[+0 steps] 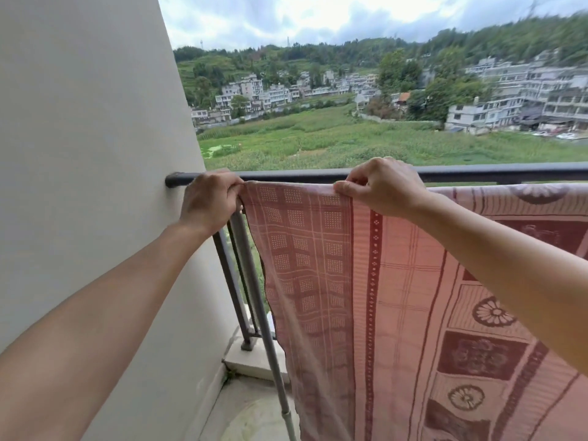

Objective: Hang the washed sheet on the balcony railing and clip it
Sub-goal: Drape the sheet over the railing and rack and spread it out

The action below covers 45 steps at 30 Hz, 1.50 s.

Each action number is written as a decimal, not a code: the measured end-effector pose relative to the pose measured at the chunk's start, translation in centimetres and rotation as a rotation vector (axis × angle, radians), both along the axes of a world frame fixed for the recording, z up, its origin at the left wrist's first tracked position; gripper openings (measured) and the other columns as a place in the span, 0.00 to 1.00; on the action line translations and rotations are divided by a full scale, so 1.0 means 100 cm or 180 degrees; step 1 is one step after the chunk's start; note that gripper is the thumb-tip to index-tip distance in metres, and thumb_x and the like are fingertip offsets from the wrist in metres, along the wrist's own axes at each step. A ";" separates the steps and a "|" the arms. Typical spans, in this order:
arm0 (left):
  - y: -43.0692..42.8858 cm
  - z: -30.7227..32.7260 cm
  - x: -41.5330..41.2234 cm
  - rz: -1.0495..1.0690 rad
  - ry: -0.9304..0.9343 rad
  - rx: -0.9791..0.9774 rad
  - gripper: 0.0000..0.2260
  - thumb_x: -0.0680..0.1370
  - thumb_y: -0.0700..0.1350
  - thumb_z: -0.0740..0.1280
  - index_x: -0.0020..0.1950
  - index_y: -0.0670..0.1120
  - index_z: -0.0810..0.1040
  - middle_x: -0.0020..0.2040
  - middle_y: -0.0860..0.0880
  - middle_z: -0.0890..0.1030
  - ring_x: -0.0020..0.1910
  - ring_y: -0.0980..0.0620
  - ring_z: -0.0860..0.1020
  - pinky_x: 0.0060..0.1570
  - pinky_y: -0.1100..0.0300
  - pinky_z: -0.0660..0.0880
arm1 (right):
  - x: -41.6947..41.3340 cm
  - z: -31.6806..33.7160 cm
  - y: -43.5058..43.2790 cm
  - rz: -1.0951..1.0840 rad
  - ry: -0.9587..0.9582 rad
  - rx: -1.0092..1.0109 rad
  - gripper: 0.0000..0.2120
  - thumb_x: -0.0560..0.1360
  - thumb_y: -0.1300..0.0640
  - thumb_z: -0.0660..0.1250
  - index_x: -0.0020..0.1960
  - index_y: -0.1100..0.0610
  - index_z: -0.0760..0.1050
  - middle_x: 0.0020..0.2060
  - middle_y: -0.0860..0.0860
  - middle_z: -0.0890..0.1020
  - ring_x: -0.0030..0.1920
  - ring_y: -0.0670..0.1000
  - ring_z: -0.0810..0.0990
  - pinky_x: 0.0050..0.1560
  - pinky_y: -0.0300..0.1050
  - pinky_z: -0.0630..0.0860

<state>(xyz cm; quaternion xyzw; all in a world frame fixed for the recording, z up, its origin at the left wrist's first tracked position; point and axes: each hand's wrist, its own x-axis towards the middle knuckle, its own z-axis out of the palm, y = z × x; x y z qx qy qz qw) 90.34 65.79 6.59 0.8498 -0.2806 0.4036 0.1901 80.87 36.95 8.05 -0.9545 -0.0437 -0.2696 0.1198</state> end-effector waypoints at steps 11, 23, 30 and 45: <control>0.051 -0.028 -0.052 0.0085 0.0986 -0.1943 0.09 0.75 0.45 0.58 0.45 0.45 0.77 0.38 0.44 0.81 0.42 0.40 0.80 0.46 0.50 0.78 | -0.099 -0.019 0.024 -0.0498 0.0093 -0.0388 0.27 0.74 0.28 0.53 0.44 0.50 0.75 0.37 0.48 0.78 0.37 0.51 0.76 0.37 0.44 0.67; 0.032 -0.090 -0.144 -0.1057 0.3460 -0.2204 0.06 0.73 0.36 0.72 0.41 0.46 0.81 0.35 0.51 0.84 0.39 0.47 0.81 0.44 0.53 0.77 | -0.171 -0.023 0.004 -0.0715 0.0198 -0.0673 0.21 0.74 0.31 0.58 0.51 0.47 0.74 0.40 0.47 0.79 0.43 0.52 0.77 0.42 0.47 0.67; 0.008 -0.090 -0.172 -0.1393 0.3112 -0.2773 0.14 0.72 0.33 0.71 0.56 0.42 0.76 0.46 0.47 0.82 0.43 0.49 0.81 0.40 0.57 0.78 | -0.207 -0.024 -0.004 -0.0866 -0.0010 -0.0901 0.19 0.75 0.35 0.61 0.54 0.49 0.73 0.46 0.49 0.80 0.42 0.51 0.74 0.44 0.47 0.64; -0.031 -0.136 -0.228 0.0394 0.1240 -0.1644 0.11 0.73 0.40 0.66 0.52 0.39 0.69 0.51 0.39 0.75 0.52 0.37 0.73 0.51 0.43 0.68 | -0.270 -0.080 -0.044 -0.1160 -0.0940 -0.0901 0.26 0.72 0.51 0.64 0.69 0.56 0.70 0.70 0.59 0.68 0.72 0.59 0.63 0.69 0.56 0.63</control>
